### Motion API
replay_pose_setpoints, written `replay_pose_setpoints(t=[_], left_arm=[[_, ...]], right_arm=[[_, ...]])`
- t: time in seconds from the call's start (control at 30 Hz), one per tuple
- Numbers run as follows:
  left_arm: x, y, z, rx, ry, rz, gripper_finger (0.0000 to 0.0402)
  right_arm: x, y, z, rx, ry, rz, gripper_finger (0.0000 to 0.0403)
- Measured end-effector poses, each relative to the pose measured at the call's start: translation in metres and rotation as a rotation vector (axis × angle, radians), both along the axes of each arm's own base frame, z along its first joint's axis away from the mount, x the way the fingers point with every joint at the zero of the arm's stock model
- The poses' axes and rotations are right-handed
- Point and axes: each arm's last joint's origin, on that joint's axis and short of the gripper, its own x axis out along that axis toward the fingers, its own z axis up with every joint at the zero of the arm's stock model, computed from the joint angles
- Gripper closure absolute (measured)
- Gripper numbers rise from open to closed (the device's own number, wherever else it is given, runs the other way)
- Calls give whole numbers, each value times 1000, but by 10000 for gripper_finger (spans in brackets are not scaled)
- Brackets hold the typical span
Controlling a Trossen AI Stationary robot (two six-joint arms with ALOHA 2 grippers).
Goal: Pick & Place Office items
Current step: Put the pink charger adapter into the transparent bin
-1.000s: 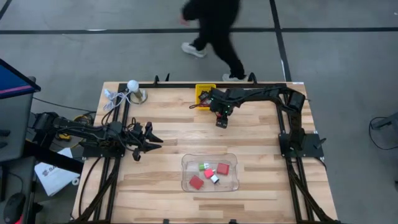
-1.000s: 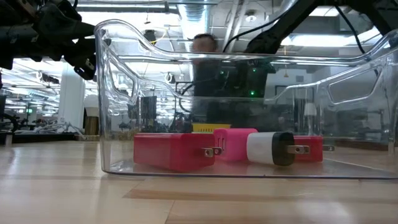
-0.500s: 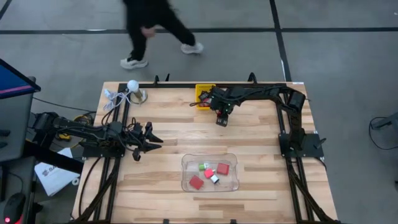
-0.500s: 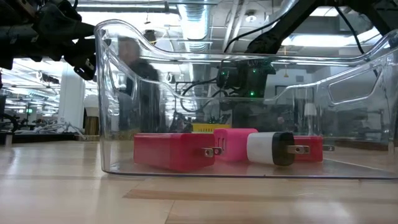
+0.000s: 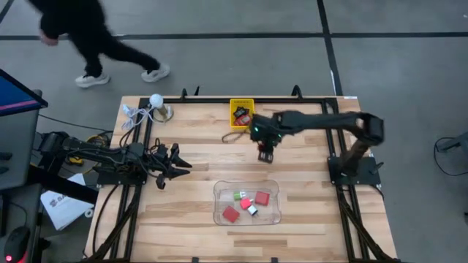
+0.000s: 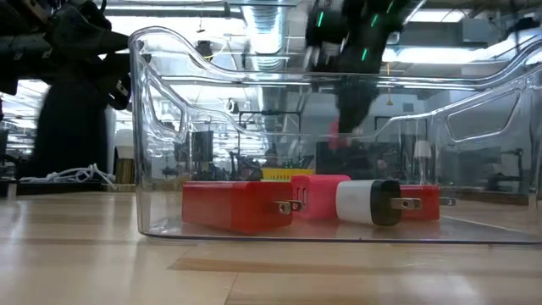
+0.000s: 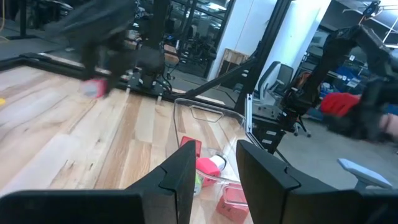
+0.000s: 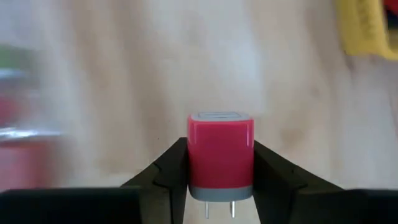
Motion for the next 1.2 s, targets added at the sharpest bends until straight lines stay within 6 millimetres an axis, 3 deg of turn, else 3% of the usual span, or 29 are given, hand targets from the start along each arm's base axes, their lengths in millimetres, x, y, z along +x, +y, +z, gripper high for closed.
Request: replay_pose_setpoints(t=[0.1,0.27,0.43,0.6,0.73,0.9,1.03,1.2], left_arm=[[0,0,0,-5,1,0,288],[0,0,0,-6,1,0,288],[0,0,0,23,-1,0,288],[0,0,0,77,-13,3,288],[0,0,0,78,-16,3,288],[0,0,0,78,-13,3,288],[0,0,0,79,-8,3,288],[0,0,0,78,-8,3,288]], right_arm=[[-8,37,28,21,-65,11,278],[-22,107,55,49,-160,65,278],[-32,173,62,61,-252,140,278],[-26,213,47,60,-299,211,278],[-6,221,17,24,-268,262,278],[19,210,-6,103,-270,314,278],[22,201,-13,121,-243,314,278],[15,190,-22,186,-333,305,278]])
